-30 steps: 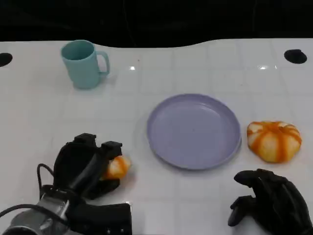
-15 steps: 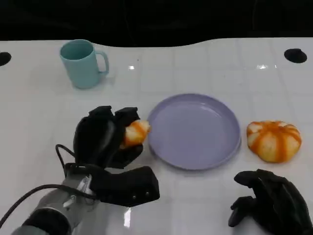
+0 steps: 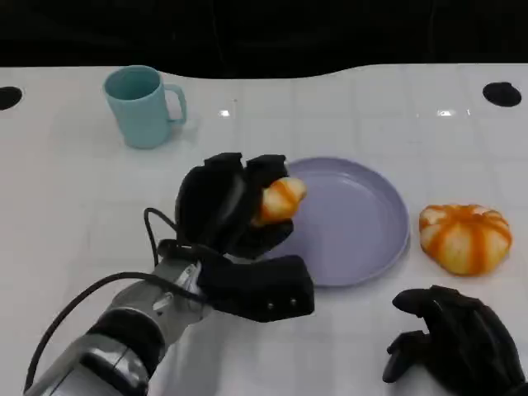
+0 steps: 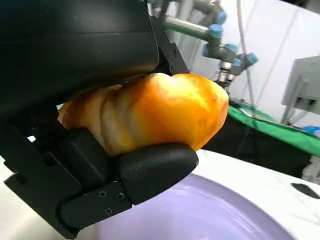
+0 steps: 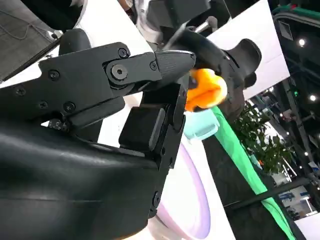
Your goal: Grasp the bread from the table and place it into the plate.
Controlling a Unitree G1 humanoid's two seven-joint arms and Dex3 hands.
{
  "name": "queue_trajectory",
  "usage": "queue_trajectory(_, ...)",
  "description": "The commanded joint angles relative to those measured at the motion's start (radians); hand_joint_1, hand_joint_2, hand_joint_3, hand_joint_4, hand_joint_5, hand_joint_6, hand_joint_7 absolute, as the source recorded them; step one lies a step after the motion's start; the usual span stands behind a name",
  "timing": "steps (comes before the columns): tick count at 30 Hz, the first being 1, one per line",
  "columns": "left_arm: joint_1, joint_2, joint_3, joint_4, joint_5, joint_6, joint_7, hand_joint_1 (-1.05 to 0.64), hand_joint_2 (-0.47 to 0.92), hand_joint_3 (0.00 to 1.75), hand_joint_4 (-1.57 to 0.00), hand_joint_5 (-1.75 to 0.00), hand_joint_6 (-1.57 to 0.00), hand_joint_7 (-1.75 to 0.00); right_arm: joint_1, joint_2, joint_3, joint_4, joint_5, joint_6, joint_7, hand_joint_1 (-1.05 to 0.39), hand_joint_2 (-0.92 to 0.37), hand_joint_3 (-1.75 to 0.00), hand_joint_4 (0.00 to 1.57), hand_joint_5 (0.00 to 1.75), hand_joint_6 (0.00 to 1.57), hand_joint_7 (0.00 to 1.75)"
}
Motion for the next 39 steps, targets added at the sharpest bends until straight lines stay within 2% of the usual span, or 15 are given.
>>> queue_trajectory(1, -0.061, -0.027, -0.02, 0.046, 0.005, -0.012, 0.003, -0.93, 0.72, 1.34, -1.12, -1.75, -0.89, -1.73, 0.003, -0.014, 0.005, -0.002, -0.006, 0.002, -0.001, -0.58, -0.92, -0.15, 1.57, 0.53, 1.57, 0.21)
queue_trajectory(9, -0.109, -0.064, -0.036, 0.089, 0.0, 0.026, -0.055, -1.0, 0.78, 1.28, -1.12, -1.75, -0.87, -1.72, -0.001, -0.017, 0.003, 0.006, -0.005, -0.001, 0.004, -0.58, -0.92, -0.15, 1.57, 0.51, 1.57, 0.19)
queue_trajectory(14, -0.136, -0.063, -0.047, 0.105, -0.004, 0.038, -0.193, -1.0, 0.77, 1.2, -0.97, -1.6, -0.87, -1.14, -0.002, -0.017, 0.002, 0.006, -0.002, 0.004, 0.005, -0.58, -0.92, -0.14, 1.57, 0.52, 1.57, 0.2)
queue_trajectory(16, -0.15, -0.059, -0.056, 0.11, -0.001, 0.043, -0.261, -1.03, 0.76, 1.05, -0.75, -1.44, -0.58, -1.06, -0.004, -0.019, 0.001, 0.01, -0.002, 0.002, 0.007, -0.57, -0.92, -0.15, 1.57, 0.51, 1.57, 0.19)
queue_trajectory(18, -0.162, -0.057, -0.066, 0.114, 0.003, 0.056, -0.315, -1.04, 0.83, 0.83, -0.42, -1.48, -0.17, -1.29, -0.006, -0.021, 0.0, 0.013, -0.003, -0.001, 0.009, -0.57, -0.92, -0.16, 1.57, 0.51, 1.57, 0.19)
queue_trajectory(19, -0.166, -0.057, -0.069, 0.116, 0.004, 0.064, -0.336, -1.05, 0.88, 0.65, -0.17, -1.51, -0.07, -1.17, -0.006, -0.022, 0.0, 0.014, -0.005, -0.002, 0.009, -0.57, -0.92, -0.16, 1.57, 0.51, 1.57, 0.19)
queue_trajectory(21, -0.169, -0.058, -0.073, 0.117, 0.002, 0.074, -0.358, -1.05, 0.91, 0.53, -0.04, -1.45, -0.01, -0.94, -0.006, -0.023, 0.0, 0.015, -0.007, -0.002, 0.007, -0.57, -0.92, -0.16, 1.57, 0.51, 1.57, 0.19)
queue_trajectory(22, -0.173, -0.062, -0.073, 0.12, 0.0, 0.096, -0.378, -1.05, 0.92, 0.52, -0.02, -1.38, -0.01, -0.81, -0.006, -0.023, 0.0, 0.014, -0.007, -0.001, 0.005, -0.58, -0.92, -0.16, 1.57, 0.51, 1.57, 0.2)
queue_trajectory(23, -0.178, -0.066, -0.077, 0.124, 0.002, 0.12, -0.391, -1.05, 0.92, 0.51, -0.01, -1.13, 0.0, -0.42, -0.007, -0.023, 0.0, 0.014, -0.005, 0.001, 0.006, -0.58, -0.92, -0.16, 1.57, 0.51, 1.57, 0.2)
queue_trajectory(25, -0.187, -0.071, -0.092, 0.128, 0.015, 0.164, -0.408, -1.05, 0.92, 0.55, 0.0, -0.3, 0.0, -0.09, -0.008, -0.022, -0.001, 0.015, -0.003, 0.004, 0.007, -0.58, -0.92, -0.16, 1.57, 0.51, 1.57, 0.21)
queue_trajectory(30, -0.191, -0.075, -0.112, 0.124, 0.029, 0.219, -0.427, -1.05, 0.92, 0.62, 0.0, -0.01, 0.0, 0.0, -0.013, -0.024, -0.003, 0.024, -0.004, -0.005, 0.015, -0.58, -0.92, -0.16, 1.54, 0.55, 1.56, 0.2)
queue_trajectory(31, -0.191, -0.074, -0.113, 0.123, 0.029, 0.221, -0.433, -1.05, 0.92, 0.65, 0.0, 0.0, 0.0, 0.0, -0.012, -0.024, -0.003, 0.023, -0.005, -0.006, 0.012, -0.58, -0.92, -0.17, 1.12, 1.08, 1.36, 0.28)
queue_trajectory(33, -0.189, -0.07, -0.114, 0.12, 0.027, 0.221, -0.439, -1.05, 0.92, 0.66, 0.0, 0.0, 0.0, 0.0, -0.012, -0.023, -0.003, 0.022, -0.007, -0.008, 0.009, -0.58, -0.92, -0.17, 0.88, 1.43, 0.94, 0.93)
queue_trajectory(35, -0.186, -0.06, -0.112, 0.11, 0.023, 0.209, -0.442, -1.05, 0.92, 0.67, 0.0, 0.0, 0.0, 0.0, -0.01, -0.022, -0.003, 0.019, -0.007, -0.007, 0.006, -0.58, -0.92, -0.17, 0.81, 1.54, 0.78, 1.18)
queue_trajectory(39, -0.168, -0.026, -0.087, 0.071, -0.011, 0.139, -0.461, -1.05, 0.92, 0.69, 0.0, 0.0, 0.0, 0.0, -0.008, -0.022, -0.004, 0.015, -0.005, -0.005, 0.006, -0.57, -0.92, -0.17, 0.79, 1.57, 0.74, 1.25)
